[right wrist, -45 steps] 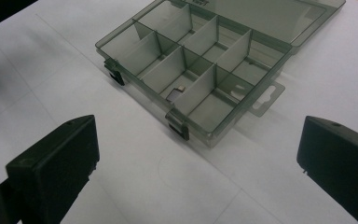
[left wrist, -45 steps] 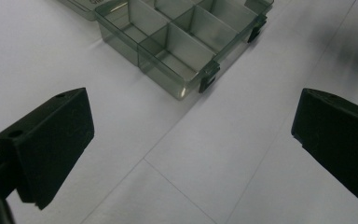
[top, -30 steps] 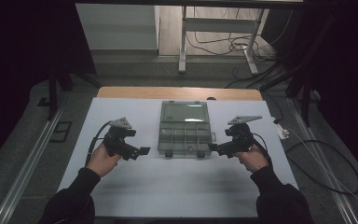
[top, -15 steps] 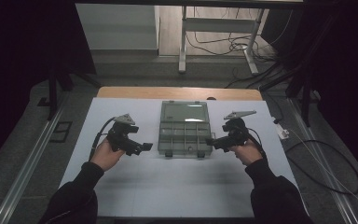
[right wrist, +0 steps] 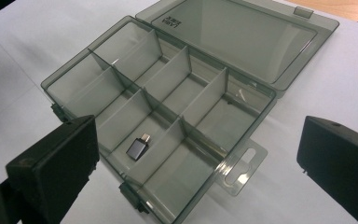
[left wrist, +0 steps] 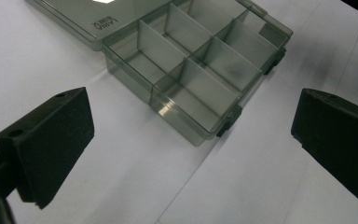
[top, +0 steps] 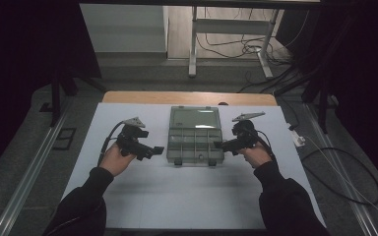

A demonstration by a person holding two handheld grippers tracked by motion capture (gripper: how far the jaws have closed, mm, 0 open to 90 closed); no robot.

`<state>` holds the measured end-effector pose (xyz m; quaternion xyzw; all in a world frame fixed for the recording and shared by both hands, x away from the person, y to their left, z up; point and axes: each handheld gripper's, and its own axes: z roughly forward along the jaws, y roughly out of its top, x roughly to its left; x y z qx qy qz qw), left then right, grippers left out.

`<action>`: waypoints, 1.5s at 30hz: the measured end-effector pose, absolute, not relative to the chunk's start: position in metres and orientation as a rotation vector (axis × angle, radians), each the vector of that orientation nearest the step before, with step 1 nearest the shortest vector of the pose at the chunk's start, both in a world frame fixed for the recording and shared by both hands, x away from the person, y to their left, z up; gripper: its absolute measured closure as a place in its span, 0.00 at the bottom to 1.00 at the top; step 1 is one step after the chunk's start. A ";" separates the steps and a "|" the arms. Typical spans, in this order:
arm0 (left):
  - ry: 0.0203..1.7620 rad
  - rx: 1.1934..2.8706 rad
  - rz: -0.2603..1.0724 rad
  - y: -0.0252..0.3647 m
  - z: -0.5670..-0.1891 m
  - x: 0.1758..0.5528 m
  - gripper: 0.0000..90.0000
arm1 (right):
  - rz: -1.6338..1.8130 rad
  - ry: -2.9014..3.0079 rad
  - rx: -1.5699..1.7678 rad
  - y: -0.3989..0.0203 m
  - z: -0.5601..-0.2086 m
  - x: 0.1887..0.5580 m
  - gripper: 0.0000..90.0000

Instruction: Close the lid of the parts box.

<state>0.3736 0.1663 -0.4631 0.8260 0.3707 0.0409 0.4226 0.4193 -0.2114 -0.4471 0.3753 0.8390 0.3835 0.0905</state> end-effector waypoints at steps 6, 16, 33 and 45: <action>0.958 2.063 0.115 0.161 -0.463 0.380 0.02 | 1.133 2.493 1.108 -0.208 -0.447 0.428 0.00; 0.929 2.060 0.118 0.153 -0.467 0.394 0.01 | 1.082 2.519 1.047 -0.202 -0.451 0.435 0.00; 0.915 2.064 0.175 0.150 -0.474 0.412 0.02 | 1.070 2.512 1.100 -0.199 -0.454 0.458 0.00; 0.877 2.100 0.160 0.135 -0.484 0.425 0.01 | 1.048 2.510 1.110 -0.190 -0.453 0.477 0.00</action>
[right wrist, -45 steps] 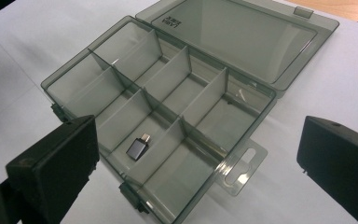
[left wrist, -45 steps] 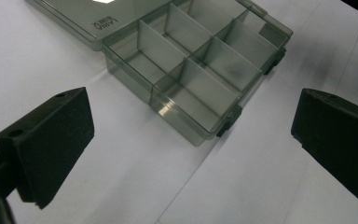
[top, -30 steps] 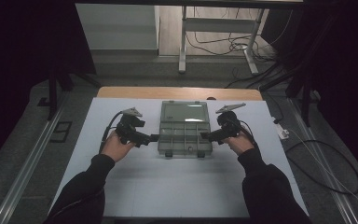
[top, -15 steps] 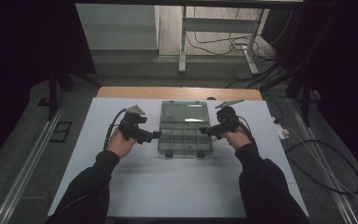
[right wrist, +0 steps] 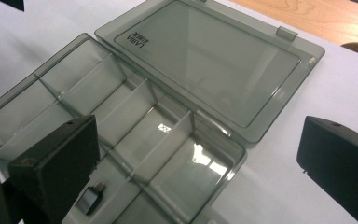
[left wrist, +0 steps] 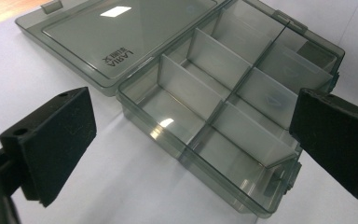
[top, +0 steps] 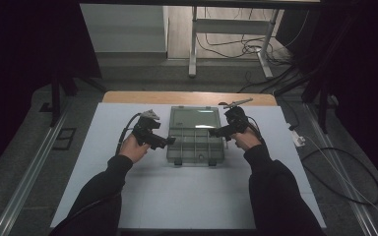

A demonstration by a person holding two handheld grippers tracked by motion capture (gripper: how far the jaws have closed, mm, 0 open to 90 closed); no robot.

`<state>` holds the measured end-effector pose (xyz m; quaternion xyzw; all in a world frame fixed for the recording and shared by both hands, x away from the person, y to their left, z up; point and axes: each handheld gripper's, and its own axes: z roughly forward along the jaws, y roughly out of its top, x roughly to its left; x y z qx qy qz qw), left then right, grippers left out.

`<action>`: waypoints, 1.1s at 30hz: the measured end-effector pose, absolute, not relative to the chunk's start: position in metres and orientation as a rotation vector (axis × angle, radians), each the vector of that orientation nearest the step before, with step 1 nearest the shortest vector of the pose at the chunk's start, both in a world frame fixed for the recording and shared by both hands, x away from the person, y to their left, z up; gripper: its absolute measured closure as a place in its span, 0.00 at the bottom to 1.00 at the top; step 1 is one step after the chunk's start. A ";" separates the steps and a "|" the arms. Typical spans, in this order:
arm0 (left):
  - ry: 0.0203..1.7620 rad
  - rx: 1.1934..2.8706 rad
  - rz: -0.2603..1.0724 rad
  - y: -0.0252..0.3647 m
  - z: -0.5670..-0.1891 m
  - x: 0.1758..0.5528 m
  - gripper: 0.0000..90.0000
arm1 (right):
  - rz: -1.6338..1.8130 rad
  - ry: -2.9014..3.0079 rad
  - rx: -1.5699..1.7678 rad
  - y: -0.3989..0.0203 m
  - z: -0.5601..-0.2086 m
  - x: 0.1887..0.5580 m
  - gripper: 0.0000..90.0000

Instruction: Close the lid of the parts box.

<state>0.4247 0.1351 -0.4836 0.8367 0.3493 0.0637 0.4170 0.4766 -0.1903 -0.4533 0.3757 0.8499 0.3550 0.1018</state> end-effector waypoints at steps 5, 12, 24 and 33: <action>0.889 2.120 0.166 0.133 -0.486 0.426 0.00 | 1.051 2.506 1.114 -0.188 -0.456 0.483 0.00; 0.930 2.105 0.150 0.138 -0.489 0.431 0.00 | 1.018 2.490 1.171 -0.188 -0.461 0.493 0.00; 0.918 2.100 0.146 0.136 -0.491 0.440 0.00 | 0.967 2.447 1.247 -0.184 -0.462 0.512 0.00; 0.936 2.098 0.134 0.134 -0.495 0.444 0.00 | 0.902 2.469 1.269 -0.180 -0.470 0.524 0.00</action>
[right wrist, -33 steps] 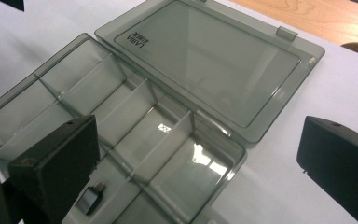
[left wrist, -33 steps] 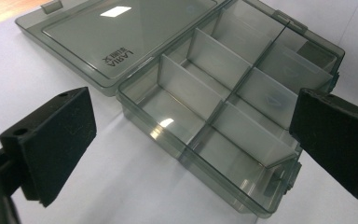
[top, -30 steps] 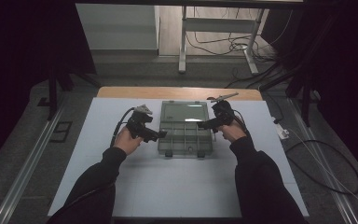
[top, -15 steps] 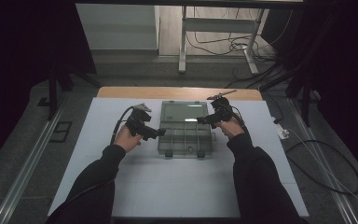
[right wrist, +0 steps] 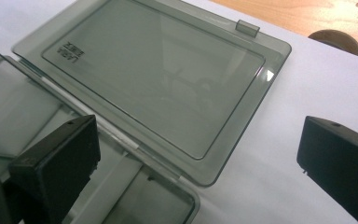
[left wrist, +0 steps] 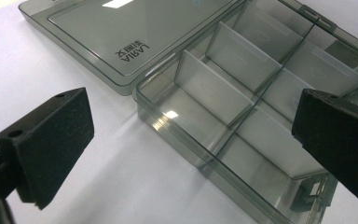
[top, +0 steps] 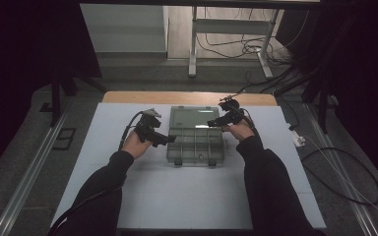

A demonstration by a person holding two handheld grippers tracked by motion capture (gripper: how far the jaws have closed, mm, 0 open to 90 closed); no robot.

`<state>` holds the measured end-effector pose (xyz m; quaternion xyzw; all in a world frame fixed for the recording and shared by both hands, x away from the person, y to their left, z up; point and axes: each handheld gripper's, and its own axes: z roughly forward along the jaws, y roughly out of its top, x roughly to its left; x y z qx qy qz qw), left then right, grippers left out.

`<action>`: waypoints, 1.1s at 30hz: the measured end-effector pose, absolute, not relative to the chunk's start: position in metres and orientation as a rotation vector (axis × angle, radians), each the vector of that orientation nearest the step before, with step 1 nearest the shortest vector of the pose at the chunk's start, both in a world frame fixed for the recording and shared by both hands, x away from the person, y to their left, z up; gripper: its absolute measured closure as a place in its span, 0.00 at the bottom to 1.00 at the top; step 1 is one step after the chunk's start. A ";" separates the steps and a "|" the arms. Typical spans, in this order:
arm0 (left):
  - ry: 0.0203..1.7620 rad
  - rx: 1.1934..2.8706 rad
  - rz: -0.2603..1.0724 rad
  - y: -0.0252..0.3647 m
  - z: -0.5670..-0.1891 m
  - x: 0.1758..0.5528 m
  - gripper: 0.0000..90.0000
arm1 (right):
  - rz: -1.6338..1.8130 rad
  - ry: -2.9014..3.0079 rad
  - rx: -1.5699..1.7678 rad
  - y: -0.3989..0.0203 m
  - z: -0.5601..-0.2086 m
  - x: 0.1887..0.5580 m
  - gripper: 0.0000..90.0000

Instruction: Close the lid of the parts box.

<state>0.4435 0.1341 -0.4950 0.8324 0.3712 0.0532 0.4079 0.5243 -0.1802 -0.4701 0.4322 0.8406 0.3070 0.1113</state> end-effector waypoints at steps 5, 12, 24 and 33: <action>0.932 2.091 0.105 0.134 -0.496 0.445 0.00 | 0.874 2.476 1.278 -0.177 -0.476 0.531 0.00; 0.935 2.096 0.104 0.134 -0.496 0.444 0.00 | 0.808 2.471 1.283 -0.177 -0.483 0.538 0.00; 0.933 2.130 0.121 0.134 -0.499 0.444 0.00 | 0.733 2.488 1.328 -0.179 -0.488 0.547 0.14; 0.934 2.138 0.120 0.133 -0.500 0.444 0.00 | 0.733 2.502 1.370 -0.182 -0.487 0.550 0.48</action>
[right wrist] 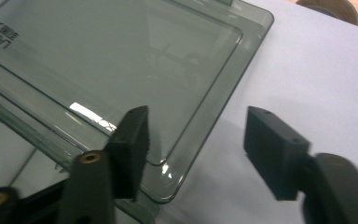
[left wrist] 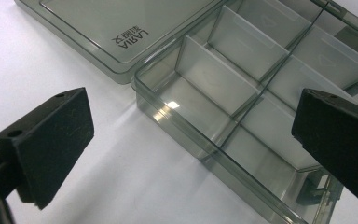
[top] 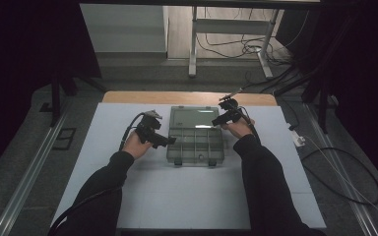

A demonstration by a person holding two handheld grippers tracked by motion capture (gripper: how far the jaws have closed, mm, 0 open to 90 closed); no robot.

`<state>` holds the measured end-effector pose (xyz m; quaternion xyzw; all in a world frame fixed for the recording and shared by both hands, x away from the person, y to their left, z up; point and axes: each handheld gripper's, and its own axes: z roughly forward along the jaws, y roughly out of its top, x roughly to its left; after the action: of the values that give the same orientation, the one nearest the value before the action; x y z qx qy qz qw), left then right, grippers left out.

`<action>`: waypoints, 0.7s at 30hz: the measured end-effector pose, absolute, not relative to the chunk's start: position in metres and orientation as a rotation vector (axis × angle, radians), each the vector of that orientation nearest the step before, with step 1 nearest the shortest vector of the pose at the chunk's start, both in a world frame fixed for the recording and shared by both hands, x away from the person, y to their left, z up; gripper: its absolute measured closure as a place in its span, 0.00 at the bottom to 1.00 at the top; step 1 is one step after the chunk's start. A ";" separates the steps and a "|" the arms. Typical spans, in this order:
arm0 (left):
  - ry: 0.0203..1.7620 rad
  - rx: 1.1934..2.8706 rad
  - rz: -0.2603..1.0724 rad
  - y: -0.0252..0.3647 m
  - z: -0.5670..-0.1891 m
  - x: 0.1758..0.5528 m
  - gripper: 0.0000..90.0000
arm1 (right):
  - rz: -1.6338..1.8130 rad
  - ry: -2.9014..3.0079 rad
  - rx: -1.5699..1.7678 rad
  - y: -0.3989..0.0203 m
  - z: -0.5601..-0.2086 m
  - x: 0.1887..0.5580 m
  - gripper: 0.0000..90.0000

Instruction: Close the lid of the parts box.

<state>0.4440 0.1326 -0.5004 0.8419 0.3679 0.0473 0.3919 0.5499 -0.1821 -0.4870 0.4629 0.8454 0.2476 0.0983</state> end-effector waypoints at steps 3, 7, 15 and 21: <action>0.935 2.140 0.119 0.132 -0.501 0.444 0.00 | 0.713 2.497 1.390 -0.182 -0.488 0.551 0.57; 0.936 2.143 0.121 0.132 -0.501 0.446 0.00 | 0.726 2.491 1.413 -0.183 -0.487 0.552 0.67; 0.925 2.153 0.132 0.131 -0.500 0.450 0.00 | 0.690 2.414 1.520 -0.178 -0.488 0.556 0.82; 0.923 2.159 0.132 0.129 -0.501 0.452 0.00 | 0.643 2.352 1.633 -0.174 -0.487 0.560 0.90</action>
<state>0.4519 0.1287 -0.5010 0.8473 0.3623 0.0518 0.3849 0.5596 -0.1741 -0.4870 0.5535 0.7972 0.2180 0.1032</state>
